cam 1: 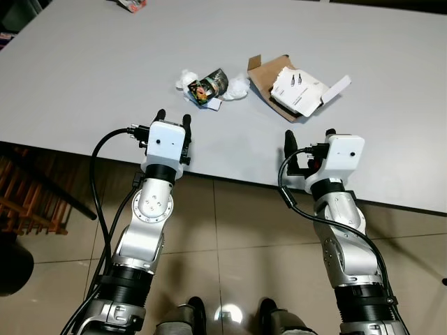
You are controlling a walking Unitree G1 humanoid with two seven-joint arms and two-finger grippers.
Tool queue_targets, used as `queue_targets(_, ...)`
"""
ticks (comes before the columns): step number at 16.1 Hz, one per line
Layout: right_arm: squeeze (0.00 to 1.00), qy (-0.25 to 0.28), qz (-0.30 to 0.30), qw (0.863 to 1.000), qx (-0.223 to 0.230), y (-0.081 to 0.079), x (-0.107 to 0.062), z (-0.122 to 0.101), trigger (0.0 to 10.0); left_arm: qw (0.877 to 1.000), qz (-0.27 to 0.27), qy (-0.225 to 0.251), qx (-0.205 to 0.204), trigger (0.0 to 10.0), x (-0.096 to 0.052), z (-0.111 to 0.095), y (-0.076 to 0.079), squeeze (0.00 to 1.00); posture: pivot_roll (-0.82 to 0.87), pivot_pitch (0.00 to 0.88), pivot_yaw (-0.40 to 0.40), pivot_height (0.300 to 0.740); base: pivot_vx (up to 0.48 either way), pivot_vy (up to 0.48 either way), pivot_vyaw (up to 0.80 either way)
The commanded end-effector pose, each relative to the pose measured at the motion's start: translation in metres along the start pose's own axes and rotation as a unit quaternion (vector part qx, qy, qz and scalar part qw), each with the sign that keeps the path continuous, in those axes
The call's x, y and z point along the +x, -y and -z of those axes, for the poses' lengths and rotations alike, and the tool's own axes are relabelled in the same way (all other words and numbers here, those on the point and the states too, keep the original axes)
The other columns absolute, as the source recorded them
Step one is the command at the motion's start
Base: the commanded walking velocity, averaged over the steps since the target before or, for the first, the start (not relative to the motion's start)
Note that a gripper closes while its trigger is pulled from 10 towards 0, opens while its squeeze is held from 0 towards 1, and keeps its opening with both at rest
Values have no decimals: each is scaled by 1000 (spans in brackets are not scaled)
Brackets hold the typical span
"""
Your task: Picking trash to rubbish bin
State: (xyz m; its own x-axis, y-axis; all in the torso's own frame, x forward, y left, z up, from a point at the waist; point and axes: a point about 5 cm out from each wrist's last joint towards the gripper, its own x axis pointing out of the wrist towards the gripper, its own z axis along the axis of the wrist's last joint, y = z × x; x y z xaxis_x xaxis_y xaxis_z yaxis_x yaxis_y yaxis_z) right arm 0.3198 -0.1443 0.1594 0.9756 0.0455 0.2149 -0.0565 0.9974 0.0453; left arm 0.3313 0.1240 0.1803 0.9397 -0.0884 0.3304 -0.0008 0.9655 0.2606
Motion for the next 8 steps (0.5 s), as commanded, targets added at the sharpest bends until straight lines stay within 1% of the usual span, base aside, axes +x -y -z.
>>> queue_targets(1, 0, -4, 5, 1000, 5, 1, -2, 2, 10000, 1000, 0, 11, 2, 10000, 1, -4, 0, 0, -12, 249, 41, 740, 0, 0, 0)
queue_targets(4, 0, -4, 4, 1000, 5, 1, -1, 2, 10000, 1000, -7, 20, 5, 10000, 3, -8, -3, 0, -13, 245, 43, 740, 0, 0, 0)
queue_targets(8, 0, -1, 5, 1000, 6, 0, 0, 1, 10000, 1000, -8, 24, 8, 10000, 5, -9, -4, 0, -17, 238, 46, 740, 343, 0, 0)
